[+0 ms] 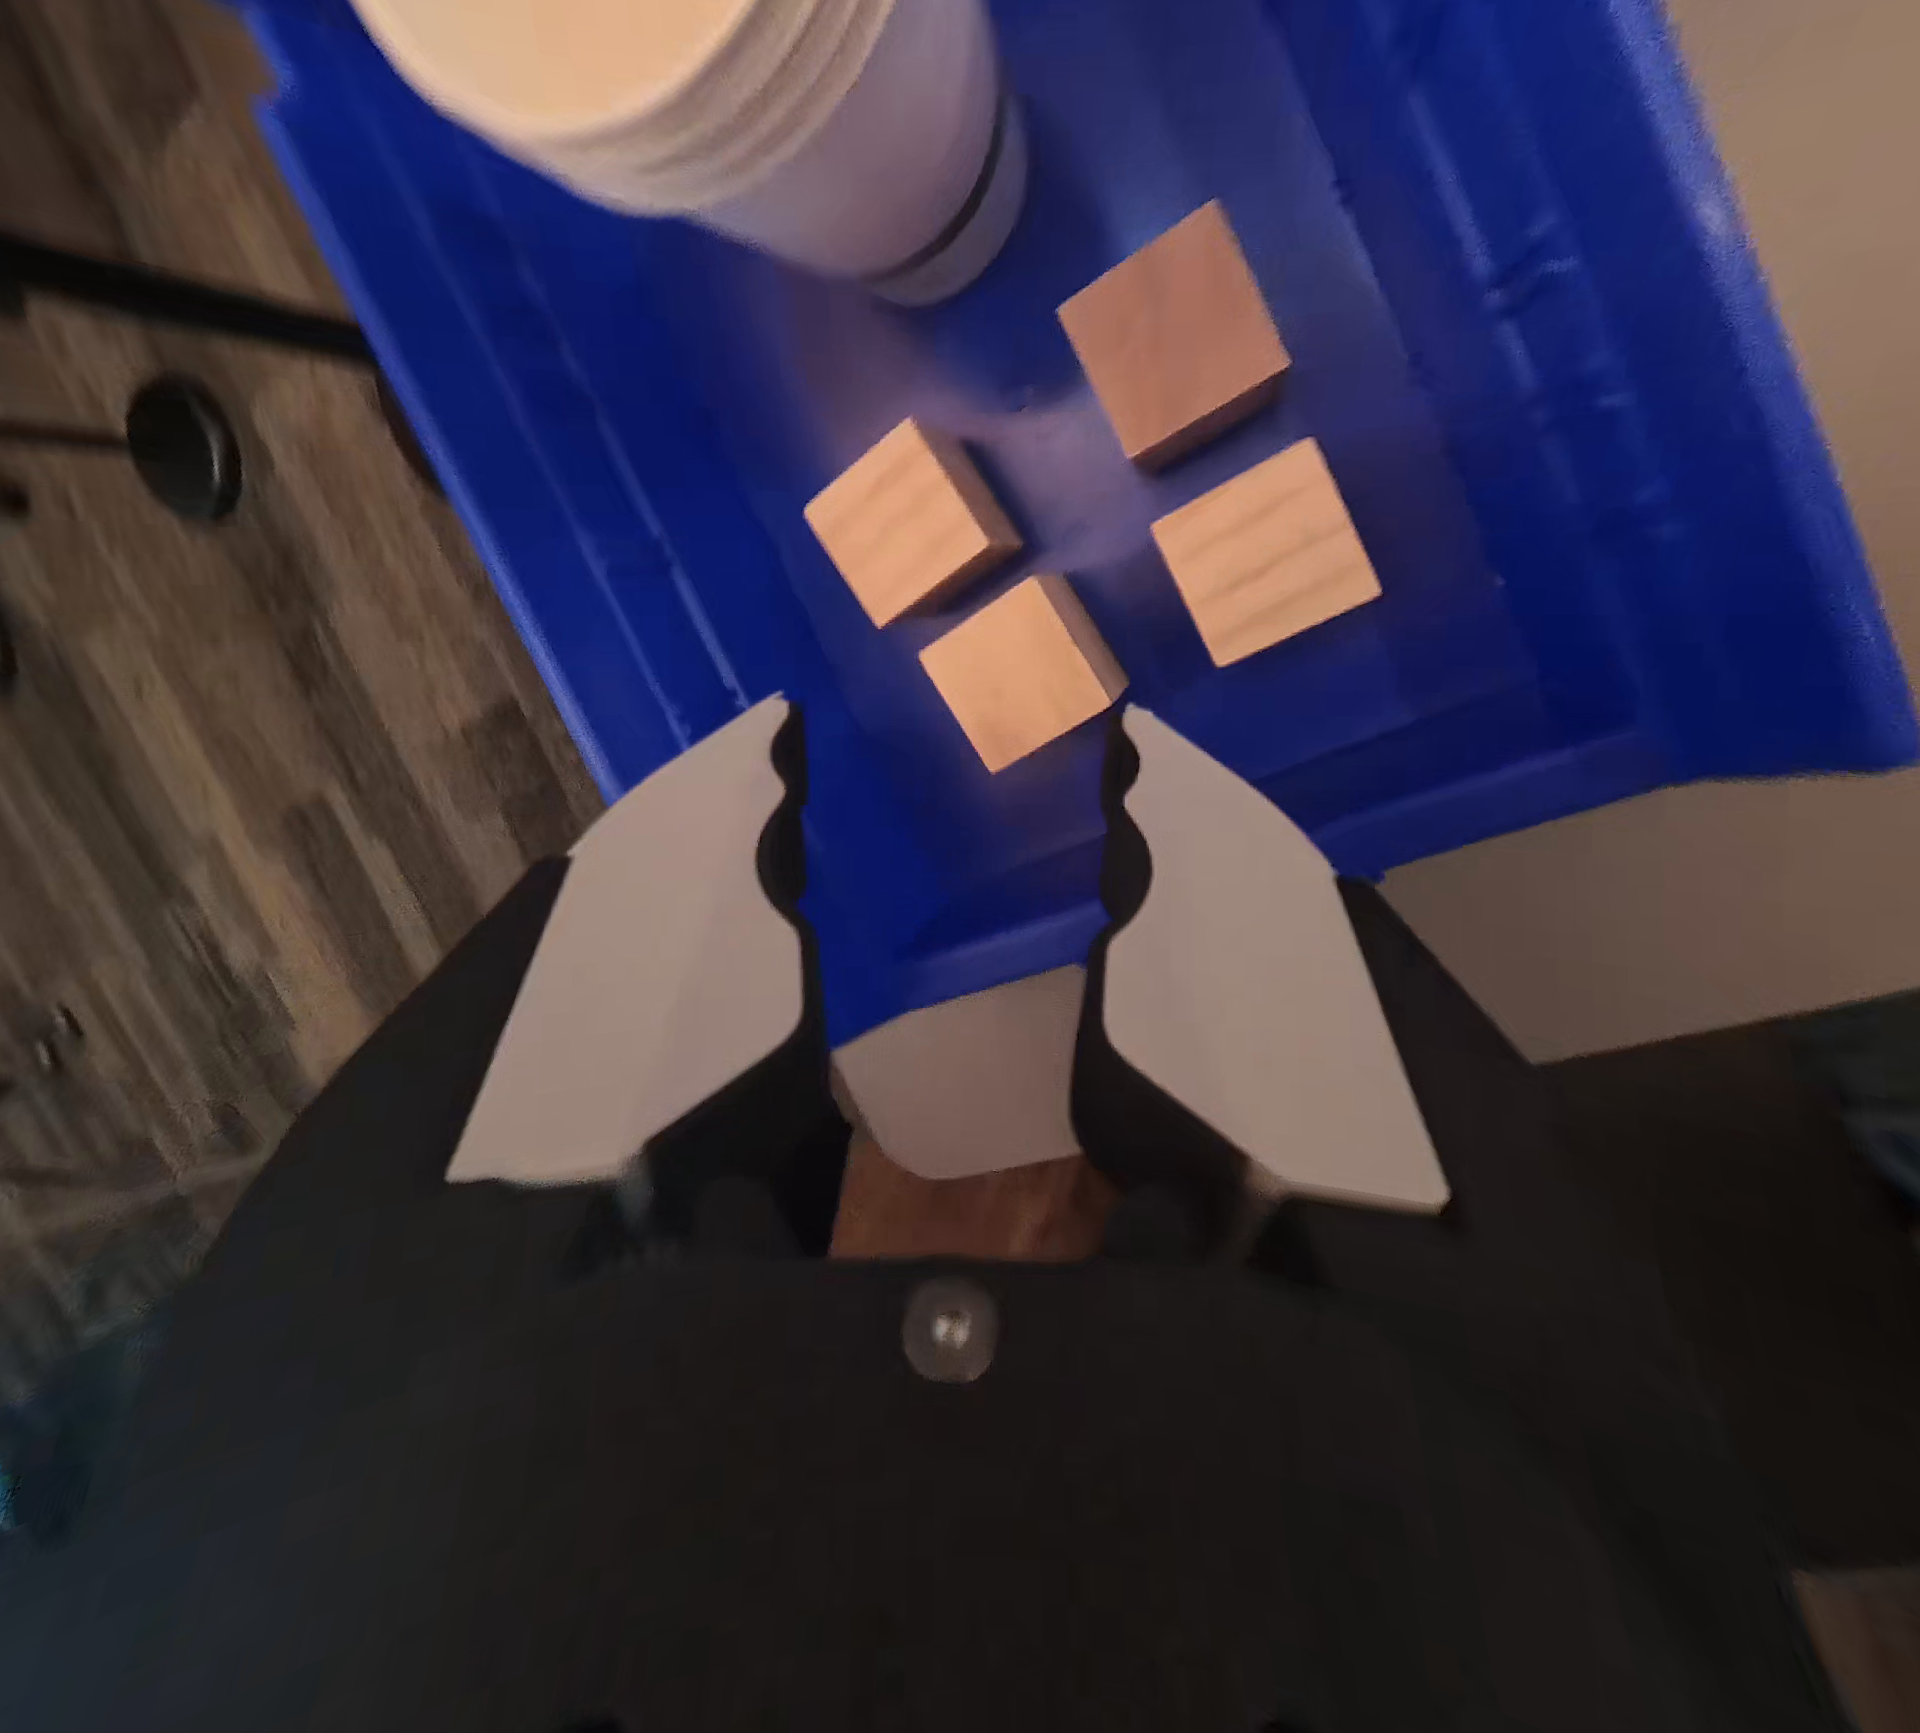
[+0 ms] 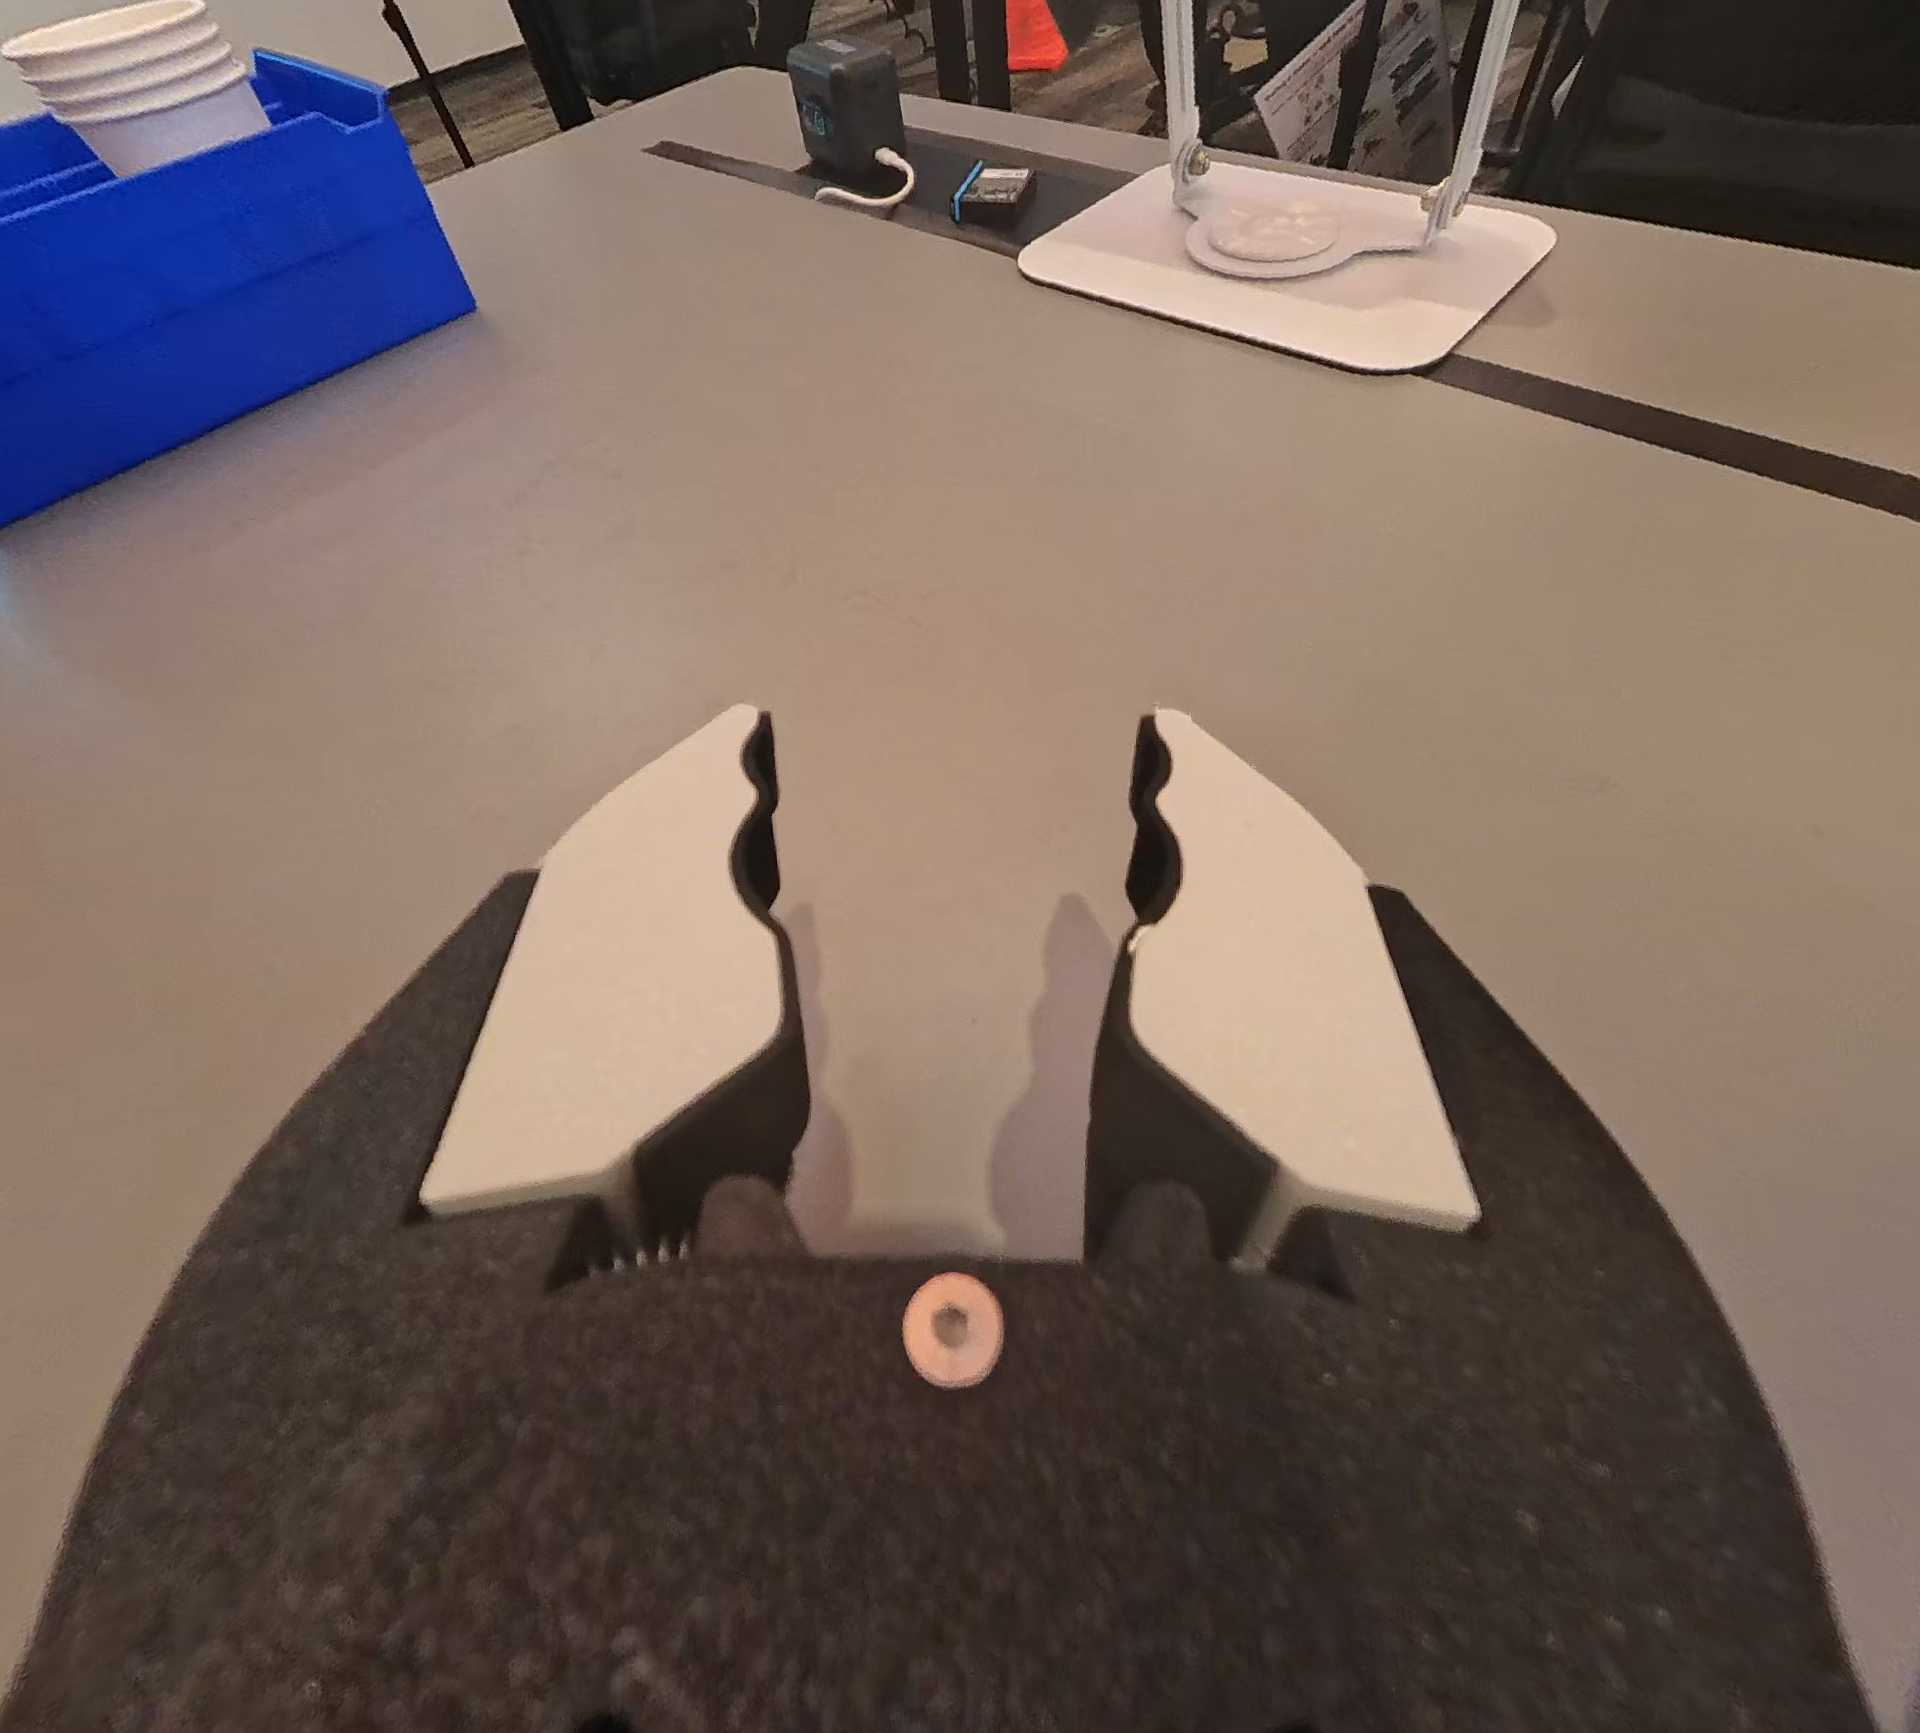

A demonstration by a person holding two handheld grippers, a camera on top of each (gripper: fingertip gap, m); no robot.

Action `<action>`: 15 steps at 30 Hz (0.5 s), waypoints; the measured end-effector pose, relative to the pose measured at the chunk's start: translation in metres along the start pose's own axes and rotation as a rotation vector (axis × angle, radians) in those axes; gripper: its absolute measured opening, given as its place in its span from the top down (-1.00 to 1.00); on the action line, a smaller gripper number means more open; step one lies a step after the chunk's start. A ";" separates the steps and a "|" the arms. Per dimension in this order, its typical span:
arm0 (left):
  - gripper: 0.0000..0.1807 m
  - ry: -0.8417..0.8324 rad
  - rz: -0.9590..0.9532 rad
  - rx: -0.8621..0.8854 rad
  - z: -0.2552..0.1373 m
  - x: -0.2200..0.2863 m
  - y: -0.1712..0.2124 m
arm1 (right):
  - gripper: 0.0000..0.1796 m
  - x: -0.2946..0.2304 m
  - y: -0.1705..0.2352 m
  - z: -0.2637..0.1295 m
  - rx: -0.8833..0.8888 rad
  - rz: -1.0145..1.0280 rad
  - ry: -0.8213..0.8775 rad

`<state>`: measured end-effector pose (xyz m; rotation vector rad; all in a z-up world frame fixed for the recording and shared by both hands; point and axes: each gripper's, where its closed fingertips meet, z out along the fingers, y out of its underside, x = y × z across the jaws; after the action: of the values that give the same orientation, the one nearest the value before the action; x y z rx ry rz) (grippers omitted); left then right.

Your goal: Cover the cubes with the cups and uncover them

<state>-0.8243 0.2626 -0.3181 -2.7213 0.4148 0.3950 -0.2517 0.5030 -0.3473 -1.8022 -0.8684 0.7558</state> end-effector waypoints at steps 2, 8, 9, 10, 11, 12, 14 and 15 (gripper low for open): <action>0.39 -0.008 -0.166 0.014 0.005 0.002 0.006 | 0.28 0.000 0.001 0.001 -0.001 0.002 -0.002; 0.35 0.009 -0.595 0.193 0.013 0.001 0.005 | 0.27 -0.002 0.003 0.003 -0.016 0.000 -0.008; 0.35 0.012 -0.639 0.216 0.016 0.000 0.006 | 0.27 -0.003 0.003 0.003 -0.016 0.000 -0.009; 0.34 0.020 -0.677 0.230 0.020 -0.001 0.007 | 0.27 -0.003 0.003 0.003 -0.016 0.000 -0.010; 0.34 0.029 -0.703 0.233 0.024 0.000 0.009 | 0.27 -0.003 0.003 0.003 -0.016 0.001 -0.010; 0.33 0.032 -0.722 0.230 0.028 0.001 0.012 | 0.27 -0.003 0.003 0.003 -0.016 0.003 -0.012; 0.33 0.031 -0.746 0.212 0.036 0.003 0.016 | 0.26 -0.003 0.003 0.003 -0.016 0.006 -0.015; 0.33 0.030 -0.751 0.203 0.039 0.003 0.018 | 0.26 -0.003 0.003 0.003 -0.015 0.005 -0.015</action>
<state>-0.8355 0.2612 -0.3598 -2.4521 -0.5293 0.0925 -0.2551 0.5007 -0.3505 -1.8149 -0.8820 0.7687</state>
